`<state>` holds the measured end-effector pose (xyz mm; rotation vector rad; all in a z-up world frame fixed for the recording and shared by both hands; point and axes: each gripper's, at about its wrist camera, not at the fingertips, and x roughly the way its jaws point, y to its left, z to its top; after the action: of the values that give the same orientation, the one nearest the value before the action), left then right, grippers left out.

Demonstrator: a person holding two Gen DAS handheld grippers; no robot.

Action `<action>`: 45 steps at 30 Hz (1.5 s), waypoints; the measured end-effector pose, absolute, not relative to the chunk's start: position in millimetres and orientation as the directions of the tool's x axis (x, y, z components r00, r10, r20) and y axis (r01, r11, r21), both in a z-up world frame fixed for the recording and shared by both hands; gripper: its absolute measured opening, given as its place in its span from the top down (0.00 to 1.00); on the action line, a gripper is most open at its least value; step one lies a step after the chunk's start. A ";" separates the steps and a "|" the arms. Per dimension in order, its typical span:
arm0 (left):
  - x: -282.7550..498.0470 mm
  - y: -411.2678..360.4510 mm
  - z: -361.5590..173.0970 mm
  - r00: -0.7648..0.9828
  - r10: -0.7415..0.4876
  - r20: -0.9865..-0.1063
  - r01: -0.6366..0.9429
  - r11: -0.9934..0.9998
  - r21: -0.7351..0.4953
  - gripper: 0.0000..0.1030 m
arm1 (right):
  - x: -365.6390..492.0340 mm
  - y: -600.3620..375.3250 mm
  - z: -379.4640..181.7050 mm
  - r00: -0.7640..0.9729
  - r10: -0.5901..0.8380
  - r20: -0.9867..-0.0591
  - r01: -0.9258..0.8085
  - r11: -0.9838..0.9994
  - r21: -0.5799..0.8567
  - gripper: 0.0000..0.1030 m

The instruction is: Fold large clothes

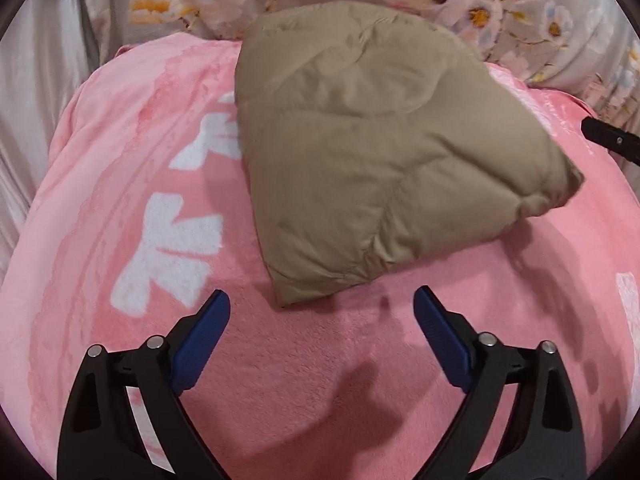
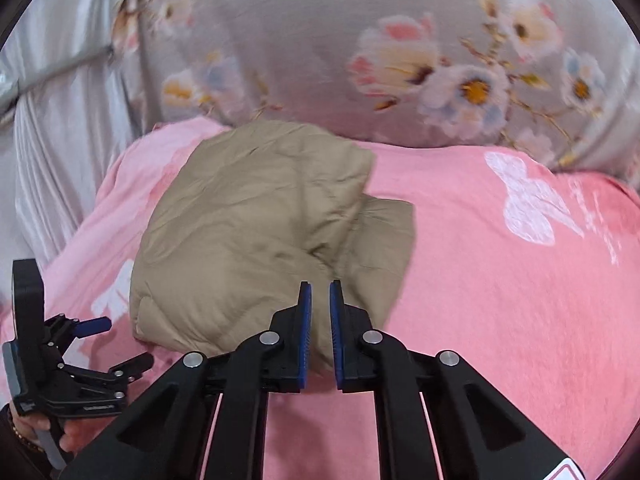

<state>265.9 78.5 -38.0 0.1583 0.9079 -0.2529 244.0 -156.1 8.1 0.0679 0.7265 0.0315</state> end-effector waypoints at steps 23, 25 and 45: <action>282.2 115.2 -6.0 0.672 -0.096 -0.734 0.146 0.989 0.003 0.17 | 267.1 -151.0 -39.4 0.692 -0.006 -0.721 0.119 0.987 0.106 0.97; 272.4 110.4 15.4 0.713 -0.083 -0.696 0.141 0.990 0.027 0.17 | 267.6 -152.1 -27.9 0.714 -0.014 -0.700 0.129 0.985 0.112 0.97; 335.2 44.5 -21.2 0.700 -0.100 -0.708 0.125 0.992 -0.017 0.10 | 294.1 -141.5 -75.9 0.674 -0.067 -0.736 0.132 0.991 0.030 0.95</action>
<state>335.2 44.5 -21.2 0.0329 0.7862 -0.1253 294.1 -141.5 -75.9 0.0836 0.8244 -0.1125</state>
